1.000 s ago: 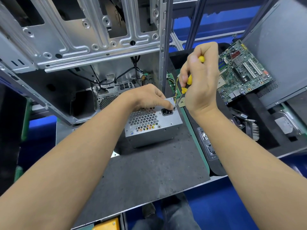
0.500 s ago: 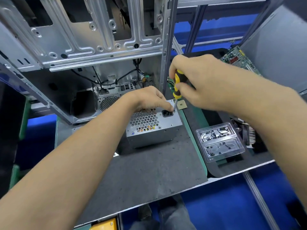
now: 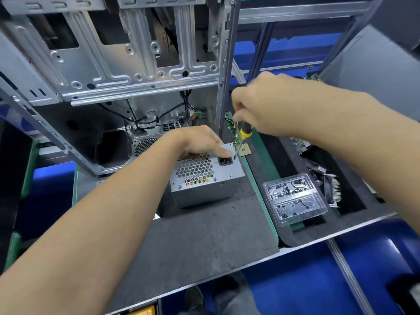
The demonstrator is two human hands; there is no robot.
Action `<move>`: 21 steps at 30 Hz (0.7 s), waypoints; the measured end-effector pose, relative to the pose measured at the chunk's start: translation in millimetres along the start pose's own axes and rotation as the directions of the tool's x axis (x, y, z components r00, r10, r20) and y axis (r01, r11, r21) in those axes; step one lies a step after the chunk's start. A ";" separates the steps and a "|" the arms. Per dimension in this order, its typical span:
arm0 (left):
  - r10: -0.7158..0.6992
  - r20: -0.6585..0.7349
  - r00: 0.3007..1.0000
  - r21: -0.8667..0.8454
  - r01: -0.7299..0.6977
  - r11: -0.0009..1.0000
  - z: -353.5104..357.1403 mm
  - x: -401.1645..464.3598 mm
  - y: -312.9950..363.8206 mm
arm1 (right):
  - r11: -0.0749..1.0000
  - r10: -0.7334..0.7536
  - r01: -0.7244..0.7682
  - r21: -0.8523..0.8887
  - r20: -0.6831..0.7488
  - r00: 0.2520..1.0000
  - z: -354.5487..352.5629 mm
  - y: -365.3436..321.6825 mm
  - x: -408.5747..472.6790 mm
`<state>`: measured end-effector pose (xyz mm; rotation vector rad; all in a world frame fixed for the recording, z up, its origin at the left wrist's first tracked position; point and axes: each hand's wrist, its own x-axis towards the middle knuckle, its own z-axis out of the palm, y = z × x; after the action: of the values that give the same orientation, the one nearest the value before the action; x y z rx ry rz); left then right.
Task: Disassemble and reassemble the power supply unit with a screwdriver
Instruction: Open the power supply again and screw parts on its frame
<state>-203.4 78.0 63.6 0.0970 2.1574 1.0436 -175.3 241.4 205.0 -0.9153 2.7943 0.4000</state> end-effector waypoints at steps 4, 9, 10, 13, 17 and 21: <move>-0.003 0.008 1.000 -0.020 0.003 1.000 0.6 1.8 1.4 | 0.998 0.012 -0.019 0.063 0.111 0.994 -3.6 0.0 -6.8; -0.012 -0.006 1.000 -0.029 0.012 1.000 1.7 3.3 0.6 | 0.999 0.003 0.000 -0.033 0.075 0.997 -2.9 -6.0 -1.7; -0.007 -0.006 1.000 -0.032 0.007 0.999 2.0 2.9 1.1 | 0.999 0.027 -0.024 -0.049 0.060 0.998 -2.4 -5.6 -1.3; 0.006 -0.004 1.000 -0.037 -0.006 0.999 2.4 2.2 1.5 | 1.000 0.002 -0.003 0.010 0.099 0.995 -3.9 -4.1 -2.4; 0.002 -0.010 1.000 -0.042 -0.002 0.999 2.3 3.1 -0.1 | 0.998 -0.020 0.023 -0.053 0.053 0.998 -5.1 -9.9 0.5; 0.013 -0.015 1.000 -0.035 -0.014 0.999 2.0 3.9 -0.9 | 0.999 0.005 -0.010 0.044 0.112 0.994 -9.2 -11.4 -1.3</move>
<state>-204.8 80.1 59.8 0.0883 2.1534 1.0924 -168.1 230.4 211.8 -0.8459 2.6948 0.3767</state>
